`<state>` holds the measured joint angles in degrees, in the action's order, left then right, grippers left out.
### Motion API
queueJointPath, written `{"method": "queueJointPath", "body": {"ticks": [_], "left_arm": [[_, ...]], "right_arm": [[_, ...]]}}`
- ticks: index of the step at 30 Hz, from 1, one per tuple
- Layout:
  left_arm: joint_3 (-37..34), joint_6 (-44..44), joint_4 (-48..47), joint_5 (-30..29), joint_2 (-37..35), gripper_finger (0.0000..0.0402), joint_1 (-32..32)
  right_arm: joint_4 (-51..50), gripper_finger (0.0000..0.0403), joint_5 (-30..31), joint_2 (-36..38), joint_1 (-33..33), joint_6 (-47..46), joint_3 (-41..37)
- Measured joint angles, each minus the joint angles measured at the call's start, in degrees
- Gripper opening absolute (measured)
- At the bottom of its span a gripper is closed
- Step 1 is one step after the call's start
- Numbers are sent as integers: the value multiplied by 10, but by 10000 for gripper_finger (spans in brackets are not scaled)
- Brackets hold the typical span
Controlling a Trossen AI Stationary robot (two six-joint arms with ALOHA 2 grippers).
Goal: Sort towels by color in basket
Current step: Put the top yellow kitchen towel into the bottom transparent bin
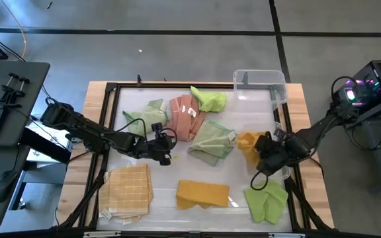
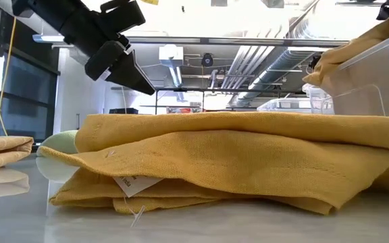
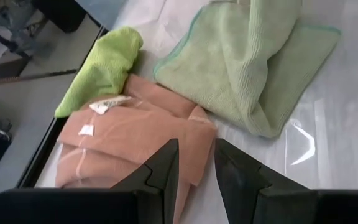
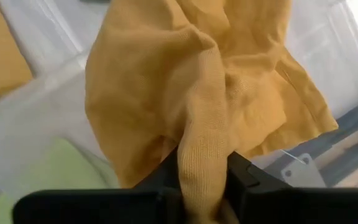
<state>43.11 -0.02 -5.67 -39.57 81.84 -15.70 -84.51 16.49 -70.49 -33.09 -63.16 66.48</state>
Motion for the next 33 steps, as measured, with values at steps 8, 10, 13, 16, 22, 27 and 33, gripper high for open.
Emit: {"method": "queueJointPath", "body": {"ticks": [8,10,13,16,22,27,33], "left_arm": [[0,7,5,0,0,90,0],[0,7,6,0,0,90,0],[0,2,8,0,0,90,0],[0,-3,9,3,0,90,-1],[0,-4,13,4,0,90,-1],[0,-4,21,5,0,90,-1],[0,-4,26,10,0,90,-1]], "right_arm": [[-42,129,-114,-1,42,-47,0],[-58,142,-135,1,47,-65,0],[-51,148,-172,7,47,-63,2],[-55,147,-185,8,47,-65,16],[-12,145,-114,8,51,-60,37],[54,144,-61,8,64,-30,26],[72,144,-30,8,106,-48,-40]]}}
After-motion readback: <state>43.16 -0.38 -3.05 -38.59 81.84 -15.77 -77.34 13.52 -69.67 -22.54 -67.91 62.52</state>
